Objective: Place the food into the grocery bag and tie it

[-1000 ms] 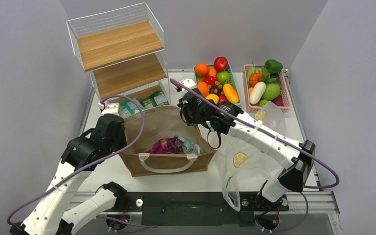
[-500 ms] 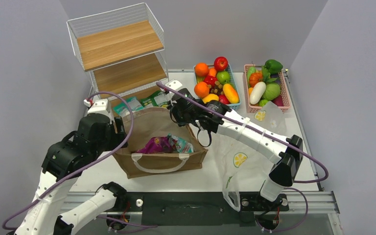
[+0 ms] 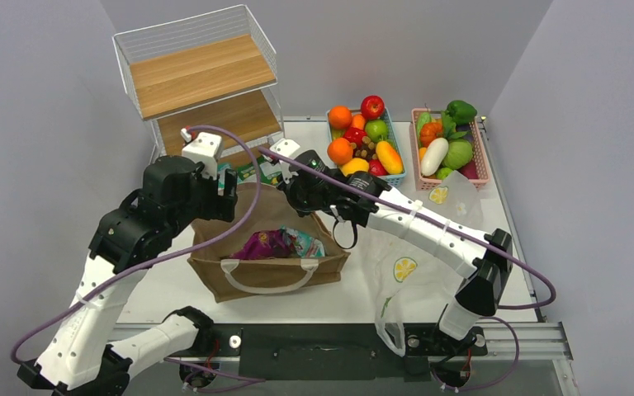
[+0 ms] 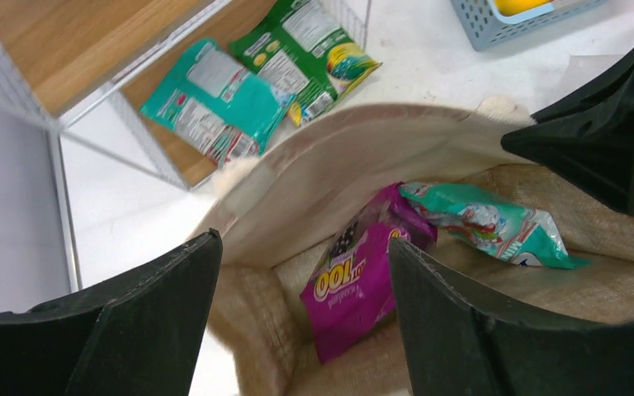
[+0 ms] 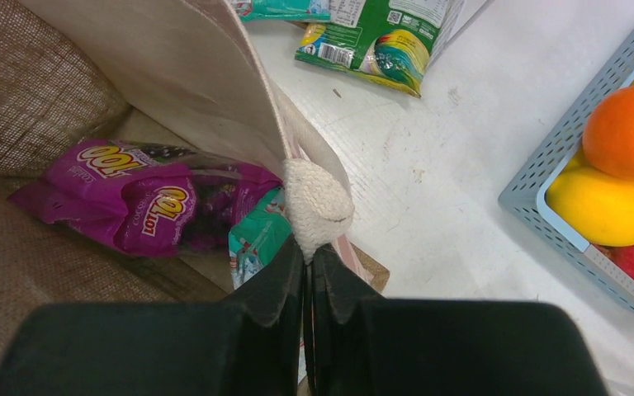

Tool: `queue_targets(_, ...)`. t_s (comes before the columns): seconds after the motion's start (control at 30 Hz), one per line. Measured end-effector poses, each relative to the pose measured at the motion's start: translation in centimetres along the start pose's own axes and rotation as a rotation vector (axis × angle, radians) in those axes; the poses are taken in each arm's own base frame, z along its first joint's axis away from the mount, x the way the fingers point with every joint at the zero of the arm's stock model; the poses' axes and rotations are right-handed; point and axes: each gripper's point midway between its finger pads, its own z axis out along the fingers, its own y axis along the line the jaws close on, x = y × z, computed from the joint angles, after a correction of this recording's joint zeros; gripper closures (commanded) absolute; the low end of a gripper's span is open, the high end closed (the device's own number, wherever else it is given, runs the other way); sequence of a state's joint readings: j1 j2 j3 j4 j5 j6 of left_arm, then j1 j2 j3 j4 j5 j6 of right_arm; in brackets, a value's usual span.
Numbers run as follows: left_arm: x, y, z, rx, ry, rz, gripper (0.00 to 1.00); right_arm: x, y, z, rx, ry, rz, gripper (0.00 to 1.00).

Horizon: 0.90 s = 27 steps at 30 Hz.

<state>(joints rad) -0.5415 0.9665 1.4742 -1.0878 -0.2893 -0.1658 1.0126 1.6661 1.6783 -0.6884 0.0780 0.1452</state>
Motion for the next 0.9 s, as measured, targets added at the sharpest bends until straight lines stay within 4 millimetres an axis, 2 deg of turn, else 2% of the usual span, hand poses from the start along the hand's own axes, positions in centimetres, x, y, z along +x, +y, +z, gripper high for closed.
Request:
queue_targets(0.23,-0.8,-1.3,3.5,0.07,-0.007,0.098,0.26,-0.1,0.3,-0.8,-0.021,-0.018,-0.004,1.0)
queue_targets(0.33,-0.5,-0.6,5.2,0.066,0.012,0.099,0.26,0.0,0.3,-1.0,-0.026,-0.024,-0.003,1.0)
queue_targets(0.5,1.1,1.8,7.8,0.025,0.057,0.062,0.26,0.3,0.3,-1.5,-0.035,-0.042,-0.01,1.0)
queue_targets(0.63,2.5,1.3,8.8,0.067,0.095,0.068,0.3,0.6,0.2,-1.9,-0.04,-0.052,-0.019,1.0)
queue_targets(0.7,3.0,1.1,9.1,0.088,0.105,0.065,0.44,0.5,0.2,-2.1,-0.04,-0.056,-0.02,1.0)
queue_targets(0.73,3.3,1.0,9.2,0.098,0.114,0.062,0.56,0.5,0.2,-2.1,-0.041,-0.061,-0.021,1.0)
queue_targets(0.77,3.7,0.9,9.4,0.104,0.123,0.058,0.61,0.4,0.2,-2.1,-0.041,-0.062,-0.021,1.0)
queue_targets(0.8,4.0,0.9,9.5,0.11,0.132,0.052,0.71,0.4,0.2,-2.1,-0.041,-0.065,-0.021,1.0)
queue_targets(0.9,4.4,0.9,9.6,0.12,0.142,0.042,0.87,0.4,0.2,-2.0,-0.041,-0.068,-0.02,1.0)
